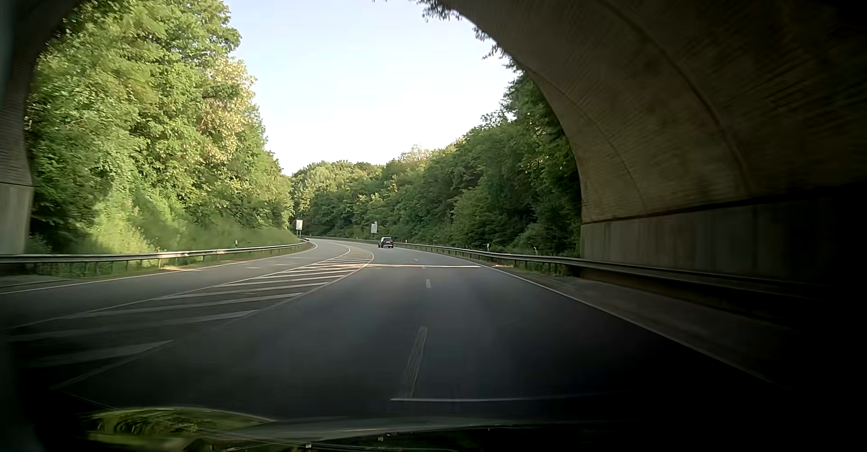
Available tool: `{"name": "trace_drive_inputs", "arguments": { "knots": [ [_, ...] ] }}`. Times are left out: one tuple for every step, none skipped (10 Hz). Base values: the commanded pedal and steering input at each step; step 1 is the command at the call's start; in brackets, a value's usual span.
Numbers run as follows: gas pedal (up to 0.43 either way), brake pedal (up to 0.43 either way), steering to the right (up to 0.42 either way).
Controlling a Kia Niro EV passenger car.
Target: Follow the waypoints while adhering to traffic rules and regulations
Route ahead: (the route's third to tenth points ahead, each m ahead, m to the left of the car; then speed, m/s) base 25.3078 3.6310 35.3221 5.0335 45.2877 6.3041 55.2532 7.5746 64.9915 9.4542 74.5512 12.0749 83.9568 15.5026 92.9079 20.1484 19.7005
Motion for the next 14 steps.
{"name": "trace_drive_inputs", "arguments": {
  "knots": [
    [0.350,0.000,-0.010],
    [0.339,0.000,-0.010],
    [0.339,0.000,-0.010],
    [0.339,0.000,-0.010],
    [0.339,0.000,-0.011],
    [0.339,0.000,-0.012],
    [0.319,0.000,-0.014],
    [0.299,0.000,-0.015],
    [0.287,0.000,-0.018],
    [0.287,0.000,-0.019],
    [0.287,0.000,-0.018],
    [0.287,0.000,-0.019],
    [0.287,0.000,-0.019],
    [0.299,0.000,-0.019]
  ]
}}
